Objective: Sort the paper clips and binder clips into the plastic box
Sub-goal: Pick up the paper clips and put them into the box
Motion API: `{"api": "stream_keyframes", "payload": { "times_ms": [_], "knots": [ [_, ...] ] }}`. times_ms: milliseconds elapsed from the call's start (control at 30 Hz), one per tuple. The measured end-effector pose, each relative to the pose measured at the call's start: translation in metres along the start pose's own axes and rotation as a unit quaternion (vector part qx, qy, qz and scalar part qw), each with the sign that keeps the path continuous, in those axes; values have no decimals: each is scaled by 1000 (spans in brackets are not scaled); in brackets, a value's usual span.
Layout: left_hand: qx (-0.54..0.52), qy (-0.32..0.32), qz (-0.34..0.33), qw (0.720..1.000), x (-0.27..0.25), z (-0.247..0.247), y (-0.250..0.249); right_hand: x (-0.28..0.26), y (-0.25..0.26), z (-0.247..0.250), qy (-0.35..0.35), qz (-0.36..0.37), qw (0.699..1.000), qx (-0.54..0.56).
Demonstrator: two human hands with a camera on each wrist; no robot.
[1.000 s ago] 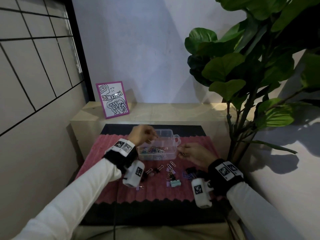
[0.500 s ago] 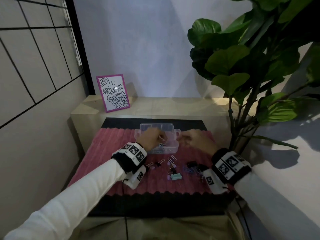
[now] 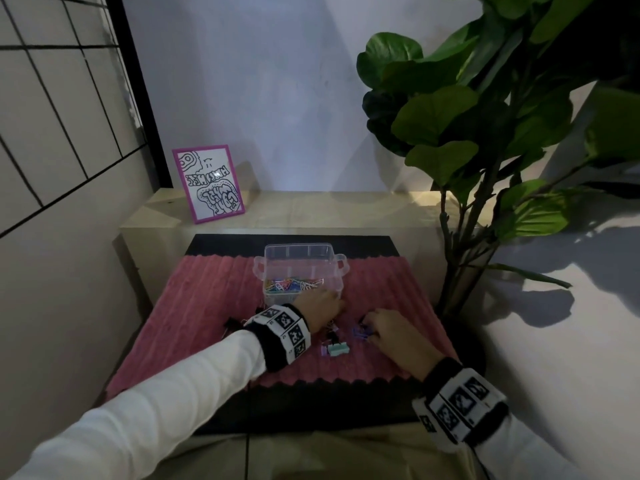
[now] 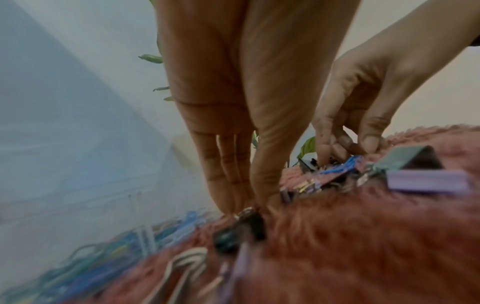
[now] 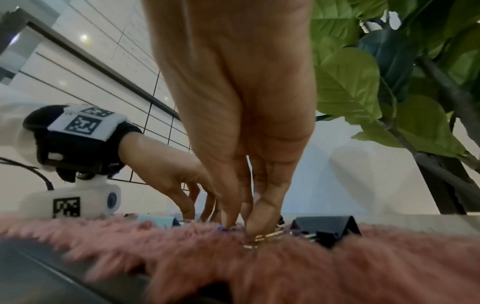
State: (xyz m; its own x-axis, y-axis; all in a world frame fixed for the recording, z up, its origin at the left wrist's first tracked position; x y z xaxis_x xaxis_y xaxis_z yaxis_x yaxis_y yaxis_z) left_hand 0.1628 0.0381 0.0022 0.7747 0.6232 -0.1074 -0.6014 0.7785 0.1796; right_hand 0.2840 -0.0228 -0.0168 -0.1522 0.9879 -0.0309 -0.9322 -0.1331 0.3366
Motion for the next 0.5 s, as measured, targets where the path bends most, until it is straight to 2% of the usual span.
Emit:
{"api": "stream_keyframes", "payload": {
  "times_ms": [300,400,500],
  "knots": [
    [-143,28,5,989,2,0,15,11,15,-9,2,-28,997,-71],
    [-200,24,14,979,0,0,26,12,14,-8,-20,3,1000,11],
    [-281,9,40,959,-4,-2,39,11,4,2,-26,-16,986,167]
  ]
}}
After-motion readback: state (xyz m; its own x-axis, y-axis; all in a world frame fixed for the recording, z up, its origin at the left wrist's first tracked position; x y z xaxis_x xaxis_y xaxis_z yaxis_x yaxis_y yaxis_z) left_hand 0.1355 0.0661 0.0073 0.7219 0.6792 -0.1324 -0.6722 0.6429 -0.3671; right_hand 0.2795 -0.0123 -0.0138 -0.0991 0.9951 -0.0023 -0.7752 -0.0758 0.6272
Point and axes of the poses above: each hand's wrist, its own x-axis towards the middle knuckle, its own z-axis out of the back of the hand, y = z × x, the point moved 4 cm from there along x, towards the middle knuckle, and after that the axes turned 2 degrees about z, right-handed, at the moved point
